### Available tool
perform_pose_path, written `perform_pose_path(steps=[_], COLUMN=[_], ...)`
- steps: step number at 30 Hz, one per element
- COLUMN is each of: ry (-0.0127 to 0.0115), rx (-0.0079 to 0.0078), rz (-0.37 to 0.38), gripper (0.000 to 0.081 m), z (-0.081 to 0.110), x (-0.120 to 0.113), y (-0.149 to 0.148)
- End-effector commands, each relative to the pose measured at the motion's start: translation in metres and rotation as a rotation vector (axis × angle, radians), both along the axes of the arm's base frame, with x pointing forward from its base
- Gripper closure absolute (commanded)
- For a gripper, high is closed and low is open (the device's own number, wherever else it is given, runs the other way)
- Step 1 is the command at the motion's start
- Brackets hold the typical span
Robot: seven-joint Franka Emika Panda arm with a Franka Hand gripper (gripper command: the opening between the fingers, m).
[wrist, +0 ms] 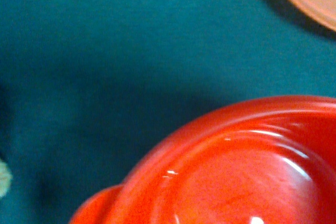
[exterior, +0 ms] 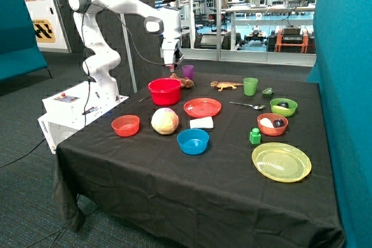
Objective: Hide the teddy bear in the red bowl
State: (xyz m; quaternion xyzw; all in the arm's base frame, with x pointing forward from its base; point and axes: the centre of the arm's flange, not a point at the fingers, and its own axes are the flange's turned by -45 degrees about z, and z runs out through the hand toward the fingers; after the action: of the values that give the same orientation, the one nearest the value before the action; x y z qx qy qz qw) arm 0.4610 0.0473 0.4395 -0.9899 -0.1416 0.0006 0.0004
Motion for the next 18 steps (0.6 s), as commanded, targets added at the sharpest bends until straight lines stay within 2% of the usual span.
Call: perform_pose_path(steps=[1, 11, 16, 18], ry=[-0.0014, -0.0014, -0.0014, -0.0014], rx=[-0.0006, -0.0005, -0.0005, -0.0005], rz=[0.042, 0.101, 0.109, 0.086], gripper=[0.0344, 0.0318, 0.0299, 0.0282], z=[-0.003, -0.015, -0.025, -0.029], x=[-0.008, -0.018, -0.026, -0.027], y=[0.045, 0.088, 0.110, 0.118])
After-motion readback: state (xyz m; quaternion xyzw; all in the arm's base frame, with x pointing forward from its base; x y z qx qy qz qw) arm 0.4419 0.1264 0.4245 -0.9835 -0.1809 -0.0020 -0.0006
